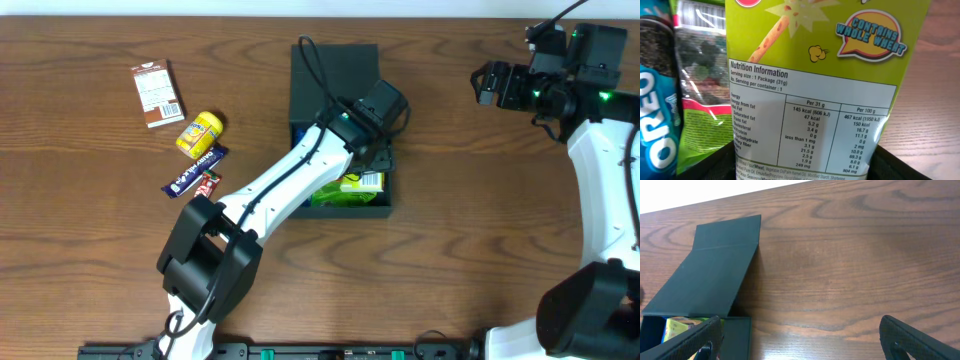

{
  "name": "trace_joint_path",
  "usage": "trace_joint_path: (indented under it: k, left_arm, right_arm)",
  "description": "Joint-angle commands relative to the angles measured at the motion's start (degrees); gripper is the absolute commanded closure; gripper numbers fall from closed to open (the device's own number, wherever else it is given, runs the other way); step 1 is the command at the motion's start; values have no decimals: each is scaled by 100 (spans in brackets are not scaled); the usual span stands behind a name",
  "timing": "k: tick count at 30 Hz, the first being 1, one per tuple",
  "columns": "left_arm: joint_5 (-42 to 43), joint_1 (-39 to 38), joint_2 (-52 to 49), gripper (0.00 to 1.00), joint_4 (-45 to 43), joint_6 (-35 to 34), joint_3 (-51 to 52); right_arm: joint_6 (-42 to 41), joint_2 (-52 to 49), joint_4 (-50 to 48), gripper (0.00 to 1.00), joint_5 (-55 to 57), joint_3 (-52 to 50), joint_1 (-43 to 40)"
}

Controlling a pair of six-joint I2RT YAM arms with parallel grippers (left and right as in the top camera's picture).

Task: Pack container
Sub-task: 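Carry the yellow-green box into the box beside the gummy bag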

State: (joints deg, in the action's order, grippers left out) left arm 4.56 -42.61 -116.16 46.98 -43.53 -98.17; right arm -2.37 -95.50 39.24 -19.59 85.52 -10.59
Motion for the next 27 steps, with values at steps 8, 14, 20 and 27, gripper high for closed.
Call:
trace_joint_path:
  k: [8,14,20,27]
  left_arm:
    - [-4,-66,-74,4,7,74,-98]
    - [-44,48,-66,5,15,188,-101]
    - [-210,334,7,82,175,262,-101]
    - [-214,278,-76,95,275,566,-85]
  right_arm:
    - [-17,111,48,1,-39,74,-48]
    - [-15,111,90,1,-37,74,-48]
    - [-15,111,85,1,-39,74,-48]
    - [-15,109,81,1,-37,74,-48]
